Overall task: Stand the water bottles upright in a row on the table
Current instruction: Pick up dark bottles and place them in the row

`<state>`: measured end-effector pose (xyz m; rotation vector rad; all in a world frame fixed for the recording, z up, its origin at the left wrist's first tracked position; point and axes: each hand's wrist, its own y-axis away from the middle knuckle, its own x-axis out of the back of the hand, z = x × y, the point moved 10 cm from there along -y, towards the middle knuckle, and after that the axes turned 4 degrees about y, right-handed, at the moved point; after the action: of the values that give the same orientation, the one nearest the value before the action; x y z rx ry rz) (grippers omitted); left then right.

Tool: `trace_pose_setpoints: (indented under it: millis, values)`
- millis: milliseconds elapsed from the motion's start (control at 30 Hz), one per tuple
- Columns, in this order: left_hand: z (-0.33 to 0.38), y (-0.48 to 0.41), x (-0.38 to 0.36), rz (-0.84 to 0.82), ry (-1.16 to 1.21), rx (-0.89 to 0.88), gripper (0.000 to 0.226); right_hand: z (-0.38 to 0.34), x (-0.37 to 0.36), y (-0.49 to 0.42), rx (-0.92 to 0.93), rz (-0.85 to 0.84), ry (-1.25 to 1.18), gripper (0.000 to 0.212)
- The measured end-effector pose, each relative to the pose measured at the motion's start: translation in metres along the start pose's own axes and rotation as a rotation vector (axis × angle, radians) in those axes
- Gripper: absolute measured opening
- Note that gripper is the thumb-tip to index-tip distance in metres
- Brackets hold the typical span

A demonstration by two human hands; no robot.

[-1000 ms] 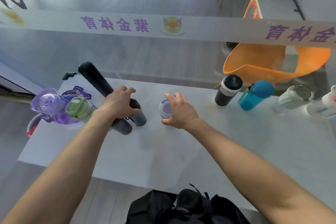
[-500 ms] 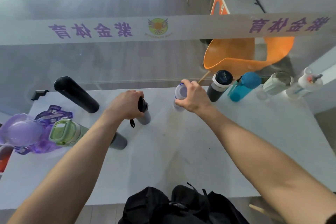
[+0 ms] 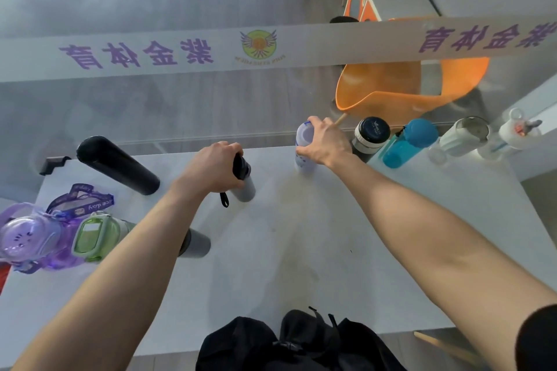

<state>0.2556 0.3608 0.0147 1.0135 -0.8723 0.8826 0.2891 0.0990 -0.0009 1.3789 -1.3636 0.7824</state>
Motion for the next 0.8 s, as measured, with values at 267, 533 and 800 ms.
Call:
trace_pose_setpoints:
  millis: [267,533,800]
  values:
    - [0.007,-0.014,0.006,0.000,0.008,-0.021,0.061,0.003,-0.003,0.004,-0.005,-0.004,0.021,0.079]
    - [0.020,-0.022,0.006,-0.013,0.028,-0.051,0.058,0.006,-0.001,0.008,-0.023,-0.021,0.036,0.082]
    - [0.023,-0.031,0.006,0.020,0.034,-0.030,0.076,0.014,0.009,0.021,-0.053,-0.027,-0.011,0.127]
